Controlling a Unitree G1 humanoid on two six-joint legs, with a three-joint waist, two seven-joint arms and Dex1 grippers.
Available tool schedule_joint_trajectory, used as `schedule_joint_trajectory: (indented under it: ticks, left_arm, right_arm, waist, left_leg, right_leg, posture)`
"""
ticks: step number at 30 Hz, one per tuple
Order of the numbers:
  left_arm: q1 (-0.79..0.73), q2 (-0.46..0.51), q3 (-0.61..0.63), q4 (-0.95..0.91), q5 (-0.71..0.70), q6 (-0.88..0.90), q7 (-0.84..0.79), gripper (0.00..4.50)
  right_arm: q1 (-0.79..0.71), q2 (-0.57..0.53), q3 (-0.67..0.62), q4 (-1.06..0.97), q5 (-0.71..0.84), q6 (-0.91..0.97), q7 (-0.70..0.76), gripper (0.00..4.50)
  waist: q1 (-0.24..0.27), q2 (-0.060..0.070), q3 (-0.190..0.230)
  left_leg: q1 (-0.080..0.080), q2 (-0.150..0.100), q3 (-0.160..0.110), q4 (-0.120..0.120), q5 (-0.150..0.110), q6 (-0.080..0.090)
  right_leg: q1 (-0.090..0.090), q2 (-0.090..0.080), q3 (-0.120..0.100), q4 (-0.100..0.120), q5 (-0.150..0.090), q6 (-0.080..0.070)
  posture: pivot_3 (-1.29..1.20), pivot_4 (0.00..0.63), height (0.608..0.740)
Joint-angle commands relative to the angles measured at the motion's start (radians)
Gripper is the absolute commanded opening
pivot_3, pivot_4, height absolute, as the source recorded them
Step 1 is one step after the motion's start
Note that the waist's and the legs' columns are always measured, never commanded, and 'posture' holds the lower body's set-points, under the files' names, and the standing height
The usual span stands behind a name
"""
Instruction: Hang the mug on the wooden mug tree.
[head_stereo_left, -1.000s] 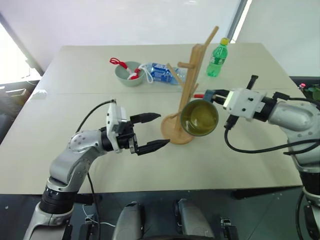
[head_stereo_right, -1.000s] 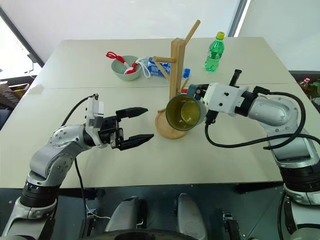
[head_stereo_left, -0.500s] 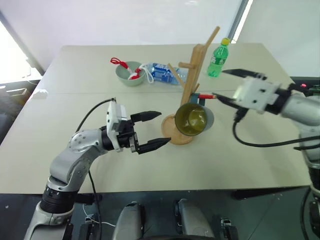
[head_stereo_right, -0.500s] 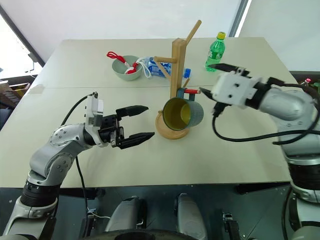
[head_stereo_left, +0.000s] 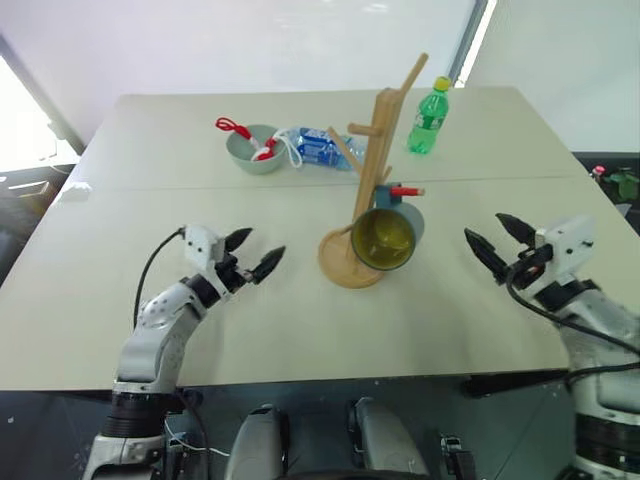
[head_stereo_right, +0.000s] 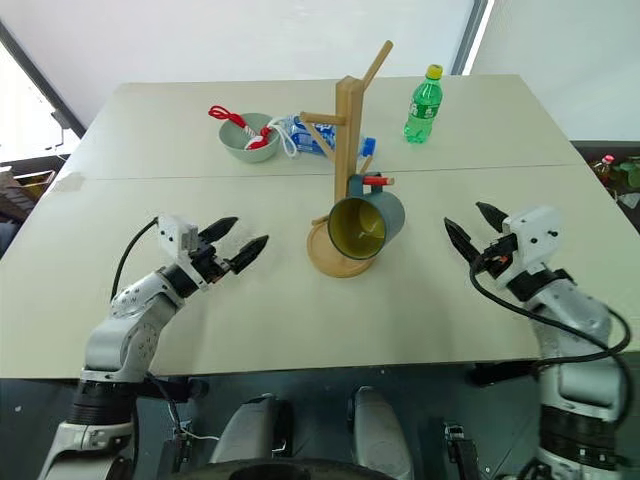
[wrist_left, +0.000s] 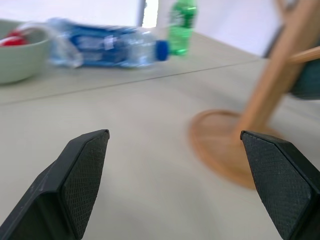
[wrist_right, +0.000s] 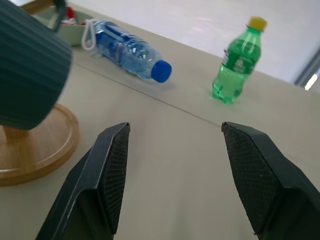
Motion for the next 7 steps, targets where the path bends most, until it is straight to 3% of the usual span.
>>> schedule_joint_trajectory:
  ticks: [1, 7]
  left_arm:
    - [0.015, -0.012, 0.043, 0.005, 0.042, -0.057, 0.062, 4.5]
    - [0.079, -0.011, 0.065, -0.013, 0.049, -0.09, 0.068, 4.5]
  right_arm:
    - [0.005, 0.028, 0.011, 0.047, -0.009, -0.078, -0.029, 3.02]
    - [-0.015, 0.05, 0.056, 0.176, -0.008, -0.157, -0.018, 3.02]
  waist:
    - [0.001, 0.0, 0.0]
    - [0.002, 0.0, 0.0]
  left_leg:
    - [0.0, 0.0, 0.0, 0.0, 0.0, 0.0]
    - [-0.001, 0.0, 0.001, 0.0, 0.0, 0.0]
  right_leg:
    - [0.0, 0.0, 0.0, 0.0, 0.0, 0.0]
    - [0.0, -0.002, 0.0, -0.001, 0.0, 0.0]
  posture:
    - [0.0, 0.15, 0.74]
    - [0.0, 0.15, 0.74]
